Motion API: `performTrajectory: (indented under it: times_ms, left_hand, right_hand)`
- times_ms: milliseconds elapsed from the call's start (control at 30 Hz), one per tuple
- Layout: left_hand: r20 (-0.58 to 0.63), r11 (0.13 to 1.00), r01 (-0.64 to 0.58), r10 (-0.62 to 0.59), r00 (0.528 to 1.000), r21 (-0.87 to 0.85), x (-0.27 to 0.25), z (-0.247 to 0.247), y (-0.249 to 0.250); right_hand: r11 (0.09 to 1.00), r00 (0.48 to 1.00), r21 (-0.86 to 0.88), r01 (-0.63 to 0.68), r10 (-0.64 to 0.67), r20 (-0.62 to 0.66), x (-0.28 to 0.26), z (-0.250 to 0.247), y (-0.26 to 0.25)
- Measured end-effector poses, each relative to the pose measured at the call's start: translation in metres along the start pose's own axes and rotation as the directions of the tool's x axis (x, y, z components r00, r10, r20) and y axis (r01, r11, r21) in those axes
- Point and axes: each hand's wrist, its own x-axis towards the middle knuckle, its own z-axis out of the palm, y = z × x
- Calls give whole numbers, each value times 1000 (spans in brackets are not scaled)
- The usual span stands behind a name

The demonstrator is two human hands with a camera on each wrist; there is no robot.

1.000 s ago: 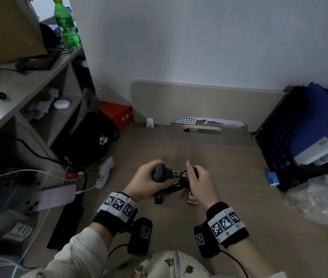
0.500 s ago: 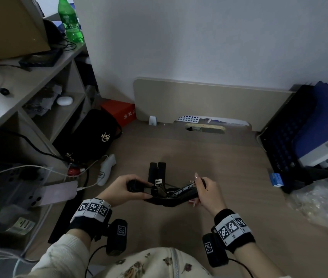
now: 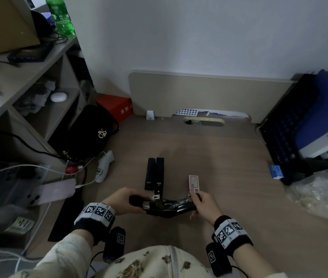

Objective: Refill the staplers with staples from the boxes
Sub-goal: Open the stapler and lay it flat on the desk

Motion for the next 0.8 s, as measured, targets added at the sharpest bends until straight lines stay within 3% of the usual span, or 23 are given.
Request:
performTrajectory:
  times_ms: [300,567,800]
  left_hand:
    - [-40,994,112,-112,993,-4,9,17,-23]
    - [-9,989,144,-144,990,23,17,22,-30]
    - [-12,988,153,-153,988,12,20,23,-28]
  right_hand:
    - [989,997,133,-64,70,-42,-4,2,17]
    - [978,979,-125,-168,151,-135,4,-1,34]
    - [945,958,-183,-270,244,-153,9,-5,55]
